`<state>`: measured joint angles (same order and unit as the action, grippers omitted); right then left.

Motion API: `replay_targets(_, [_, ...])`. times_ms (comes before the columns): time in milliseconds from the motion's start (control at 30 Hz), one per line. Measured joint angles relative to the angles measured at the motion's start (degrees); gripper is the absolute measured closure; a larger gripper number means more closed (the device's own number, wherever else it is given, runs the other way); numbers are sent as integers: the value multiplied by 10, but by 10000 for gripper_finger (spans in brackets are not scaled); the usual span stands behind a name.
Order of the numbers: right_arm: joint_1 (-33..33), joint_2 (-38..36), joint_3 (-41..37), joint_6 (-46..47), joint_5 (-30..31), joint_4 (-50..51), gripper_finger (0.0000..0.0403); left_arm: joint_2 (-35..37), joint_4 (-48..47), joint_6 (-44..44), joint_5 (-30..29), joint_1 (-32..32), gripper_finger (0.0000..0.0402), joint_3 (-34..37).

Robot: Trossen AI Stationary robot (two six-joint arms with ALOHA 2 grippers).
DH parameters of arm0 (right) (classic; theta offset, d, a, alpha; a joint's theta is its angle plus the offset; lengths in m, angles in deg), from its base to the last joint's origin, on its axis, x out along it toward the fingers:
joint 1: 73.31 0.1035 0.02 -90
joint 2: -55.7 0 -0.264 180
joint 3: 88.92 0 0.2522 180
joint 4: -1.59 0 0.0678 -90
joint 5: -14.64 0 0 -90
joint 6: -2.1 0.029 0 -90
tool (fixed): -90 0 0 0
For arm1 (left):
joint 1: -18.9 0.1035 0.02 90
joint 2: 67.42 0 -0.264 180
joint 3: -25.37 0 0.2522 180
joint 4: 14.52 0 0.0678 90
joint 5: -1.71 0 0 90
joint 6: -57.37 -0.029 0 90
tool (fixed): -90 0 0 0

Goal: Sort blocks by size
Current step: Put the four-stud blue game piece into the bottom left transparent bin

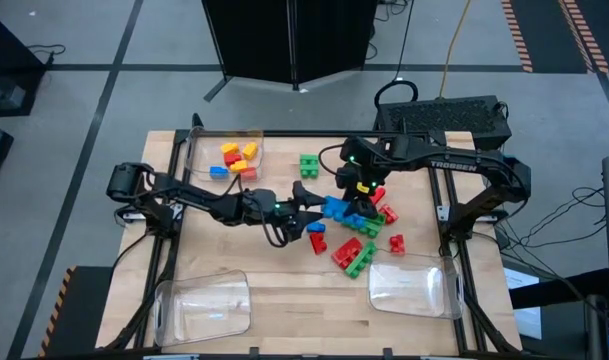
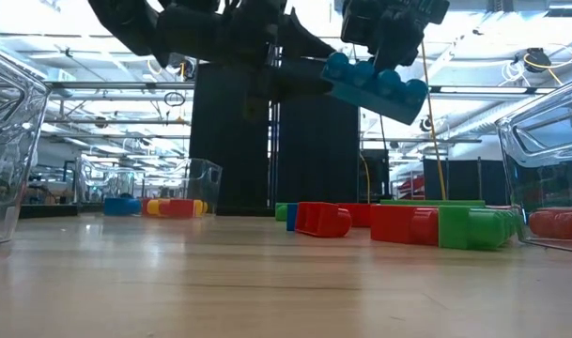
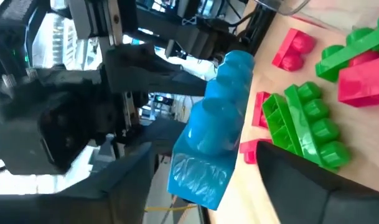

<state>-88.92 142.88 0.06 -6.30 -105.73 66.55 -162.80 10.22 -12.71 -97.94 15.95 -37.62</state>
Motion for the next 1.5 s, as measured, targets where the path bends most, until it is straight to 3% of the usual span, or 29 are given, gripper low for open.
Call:
replay_targets(233, [8, 0, 0, 3, 0, -5, 249, 0, -5, 8, 30, 11, 181, 0])
replay_targets(400, [20, 13, 0, 7, 0, -3, 249, 0, -14, 8, 61, 15, 184, 0])
replay_targets(933, [30, 48, 0, 7, 2, -30, 249, 0, -87, 30, 71, 14, 190, -11])
replay_targets(1200, [30, 48, 0, 10, -7, -38, 244, 0, -99, 111, 66, 12, 259, -11])
replay_targets(1333, [30, 48, -1, 20, -6, -52, 231, 1, -104, 128, 39, 1, 267, -11])
replay_targets(1500, [26, 48, -1, 47, 18, -89, 211, 17, -151, 209, -40, -17, 267, -10])
